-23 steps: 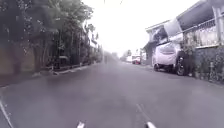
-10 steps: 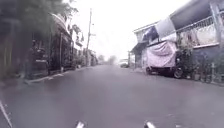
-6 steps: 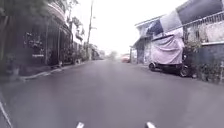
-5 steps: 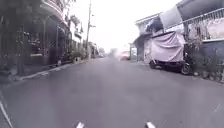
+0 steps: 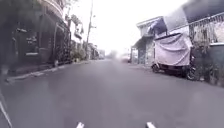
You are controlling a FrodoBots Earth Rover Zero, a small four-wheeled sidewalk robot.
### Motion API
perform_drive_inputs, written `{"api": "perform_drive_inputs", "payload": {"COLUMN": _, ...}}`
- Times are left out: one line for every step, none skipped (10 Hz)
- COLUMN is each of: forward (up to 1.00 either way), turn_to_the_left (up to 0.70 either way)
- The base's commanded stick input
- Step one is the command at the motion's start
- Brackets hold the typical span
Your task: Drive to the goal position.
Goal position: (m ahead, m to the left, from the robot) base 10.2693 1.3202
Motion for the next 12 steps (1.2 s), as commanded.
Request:
{"api": "perform_drive_inputs", "payload": {"forward": 0.85, "turn_to_the_left": 0.00}}
{"api": "perform_drive_inputs", "payload": {"forward": 0.85, "turn_to_the_left": 0.00}}
{"api": "perform_drive_inputs", "payload": {"forward": 0.85, "turn_to_the_left": 0.00}}
{"api": "perform_drive_inputs", "payload": {"forward": 0.85, "turn_to_the_left": 0.00}}
{"api": "perform_drive_inputs", "payload": {"forward": 0.85, "turn_to_the_left": 0.00}}
{"api": "perform_drive_inputs", "payload": {"forward": 0.85, "turn_to_the_left": 0.00}}
{"api": "perform_drive_inputs", "payload": {"forward": 0.85, "turn_to_the_left": 0.00}}
{"api": "perform_drive_inputs", "payload": {"forward": 0.85, "turn_to_the_left": 0.00}}
{"api": "perform_drive_inputs", "payload": {"forward": 0.85, "turn_to_the_left": 0.00}}
{"api": "perform_drive_inputs", "payload": {"forward": 0.85, "turn_to_the_left": 0.00}}
{"api": "perform_drive_inputs", "payload": {"forward": 0.85, "turn_to_the_left": 0.00}}
{"api": "perform_drive_inputs", "payload": {"forward": 0.85, "turn_to_the_left": 0.32}}
